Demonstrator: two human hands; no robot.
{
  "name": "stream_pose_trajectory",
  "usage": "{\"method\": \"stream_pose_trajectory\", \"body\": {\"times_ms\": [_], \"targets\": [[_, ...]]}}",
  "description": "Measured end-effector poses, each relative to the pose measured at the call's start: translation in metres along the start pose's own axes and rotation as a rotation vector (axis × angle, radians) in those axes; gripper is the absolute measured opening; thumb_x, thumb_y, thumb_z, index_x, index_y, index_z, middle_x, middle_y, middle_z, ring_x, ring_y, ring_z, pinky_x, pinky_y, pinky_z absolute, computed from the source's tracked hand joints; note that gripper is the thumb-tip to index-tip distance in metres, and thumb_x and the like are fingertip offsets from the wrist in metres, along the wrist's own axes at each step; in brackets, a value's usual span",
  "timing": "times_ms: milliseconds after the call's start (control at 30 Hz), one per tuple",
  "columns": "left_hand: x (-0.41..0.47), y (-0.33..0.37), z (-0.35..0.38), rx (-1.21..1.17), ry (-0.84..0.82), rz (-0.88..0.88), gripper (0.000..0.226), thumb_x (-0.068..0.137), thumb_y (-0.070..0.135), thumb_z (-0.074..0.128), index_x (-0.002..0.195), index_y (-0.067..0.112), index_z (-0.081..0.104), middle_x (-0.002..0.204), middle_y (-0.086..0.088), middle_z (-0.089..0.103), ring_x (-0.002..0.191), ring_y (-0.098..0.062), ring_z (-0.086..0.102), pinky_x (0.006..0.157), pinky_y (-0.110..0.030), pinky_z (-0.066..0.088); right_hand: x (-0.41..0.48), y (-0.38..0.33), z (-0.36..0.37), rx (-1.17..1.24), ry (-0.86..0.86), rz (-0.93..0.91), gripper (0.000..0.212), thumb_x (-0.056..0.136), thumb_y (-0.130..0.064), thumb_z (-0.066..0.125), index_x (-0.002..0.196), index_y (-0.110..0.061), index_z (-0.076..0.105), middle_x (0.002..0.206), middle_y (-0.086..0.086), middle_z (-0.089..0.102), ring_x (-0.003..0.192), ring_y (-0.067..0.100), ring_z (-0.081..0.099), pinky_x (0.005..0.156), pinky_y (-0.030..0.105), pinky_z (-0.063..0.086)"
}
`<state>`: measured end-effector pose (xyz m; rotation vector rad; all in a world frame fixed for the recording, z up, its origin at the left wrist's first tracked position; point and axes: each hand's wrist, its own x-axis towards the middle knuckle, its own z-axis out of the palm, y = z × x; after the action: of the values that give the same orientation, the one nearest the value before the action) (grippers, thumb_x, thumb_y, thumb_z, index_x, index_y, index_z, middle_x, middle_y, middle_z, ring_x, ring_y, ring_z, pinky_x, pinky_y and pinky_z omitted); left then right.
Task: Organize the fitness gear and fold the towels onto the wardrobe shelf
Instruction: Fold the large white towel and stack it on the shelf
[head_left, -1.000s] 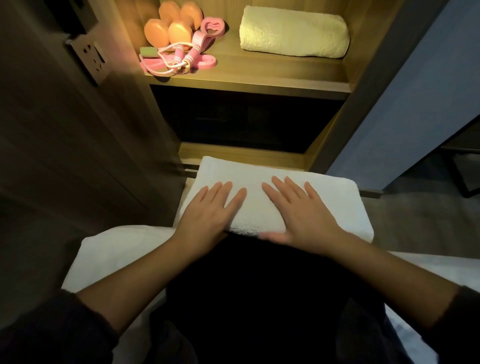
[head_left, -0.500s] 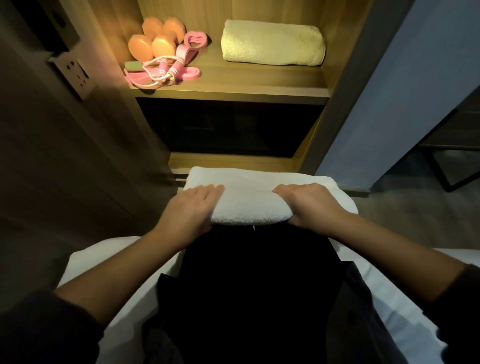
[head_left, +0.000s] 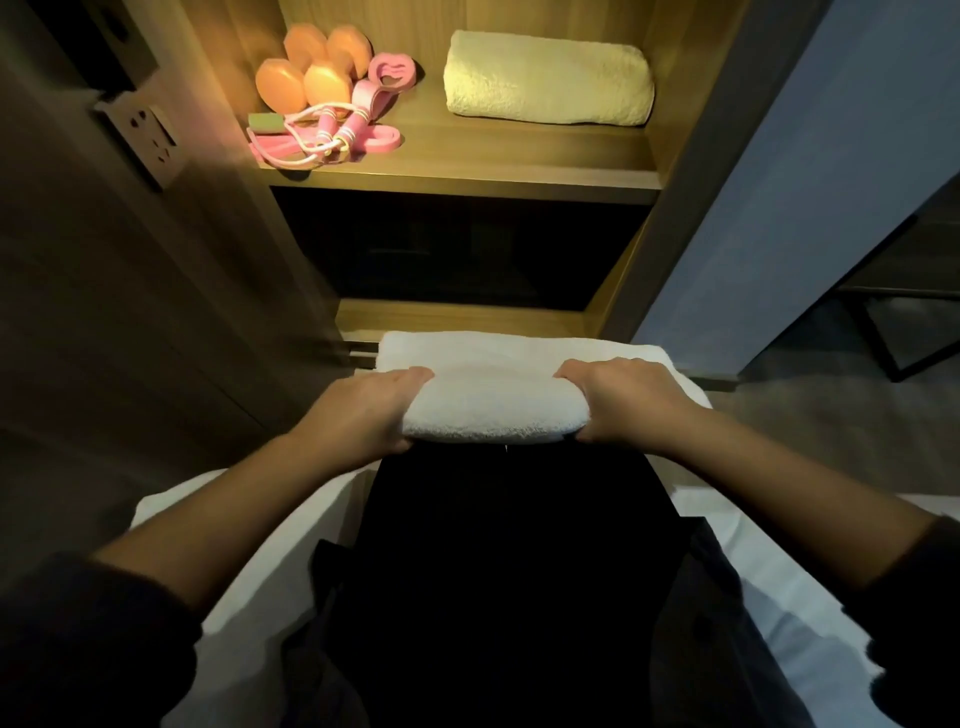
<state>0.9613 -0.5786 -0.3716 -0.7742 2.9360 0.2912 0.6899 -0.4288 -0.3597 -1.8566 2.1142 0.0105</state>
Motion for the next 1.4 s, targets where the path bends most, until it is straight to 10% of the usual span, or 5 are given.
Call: {"method": "stream_pose_trajectory", "body": {"times_ms": [567,833,1000,1200,1400], "targets": [[0.034,-0.009,-0.042,-0.141,-0.218,-0.007,0.028,0.073,0.035,0.084,0.088,0.023,0.063,0.08,0.01,0.06,0.081,-0.016,0.059,0.064,-0.029,0.042,-0.027,0.037,-0.014,-0.099,-0.085,0.086,0.034,0.08,-0.041,0.072,0.109,-0.024,0.065,0.108,0.007,0.069,0.097,0.03,0.062,0.074,0.034,0.049],[0.023,0.029,-0.017,0.07,-0.104,-0.068,0.094,0.073,0.05,0.076,0.148,0.032,0.023,0.149,0.004,0.042,0.128,-0.022,0.05,0.09,-0.036,0.047,-0.027,0.032,-0.013,-0.185,-0.107,0.083,0.052,0.082,-0.047,0.069,0.126,-0.026,0.049,0.117,0.004,0.064,0.1,0.025,0.06,0.073,0.032,0.048],[0.038,0.067,-0.003,0.112,-0.032,0.025,0.093,0.071,0.042,0.078,0.147,0.025,0.026,0.145,-0.001,0.042,0.13,-0.022,0.044,0.095,-0.041,0.047,-0.025,-0.005,0.001,-0.105,-0.151,0.072,0.103,0.078,-0.037,0.076,0.155,-0.029,0.009,0.158,0.009,0.025,0.139,0.032,0.035,0.101,0.046,0.042],[0.062,0.051,-0.018,0.138,-0.137,0.123,0.035,0.085,0.045,0.061,0.116,0.029,0.057,0.102,-0.001,0.068,0.097,-0.027,0.063,0.075,-0.032,0.047,0.007,-0.016,-0.013,-0.16,-0.101,-0.087,0.033,0.084,-0.032,0.065,0.116,-0.028,0.062,0.107,0.001,0.067,0.101,0.026,0.06,0.072,0.032,0.041],[0.078,0.036,-0.027,0.007,-0.192,0.077,0.055,0.076,0.056,0.07,0.124,0.034,0.054,0.113,0.003,0.068,0.105,-0.026,0.061,0.078,-0.033,0.047,0.042,-0.002,-0.038,-0.054,-0.274,-0.077,0.048,0.072,-0.034,0.078,0.116,-0.027,0.061,0.108,0.001,0.067,0.102,0.026,0.059,0.081,0.034,0.049]]}}
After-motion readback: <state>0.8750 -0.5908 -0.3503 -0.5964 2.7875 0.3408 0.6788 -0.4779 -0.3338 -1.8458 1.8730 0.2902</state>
